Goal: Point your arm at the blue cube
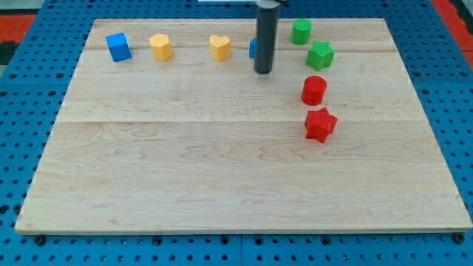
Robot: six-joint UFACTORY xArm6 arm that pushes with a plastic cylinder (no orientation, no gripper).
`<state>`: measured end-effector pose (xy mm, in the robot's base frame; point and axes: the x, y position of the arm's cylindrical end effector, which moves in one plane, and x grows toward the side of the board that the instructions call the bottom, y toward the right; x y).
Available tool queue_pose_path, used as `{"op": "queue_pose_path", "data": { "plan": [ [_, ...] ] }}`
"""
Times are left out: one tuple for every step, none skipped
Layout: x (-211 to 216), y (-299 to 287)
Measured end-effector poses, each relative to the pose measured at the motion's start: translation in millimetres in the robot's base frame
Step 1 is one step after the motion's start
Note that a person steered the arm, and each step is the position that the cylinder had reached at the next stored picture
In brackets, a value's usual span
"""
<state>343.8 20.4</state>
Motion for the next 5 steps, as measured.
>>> {"op": "queue_pose_path", "data": {
  "plan": [
    [6,-65],
    [7,-159],
    [-17,-285],
    [-41,-324],
    [-46,-270]
  ]
}}
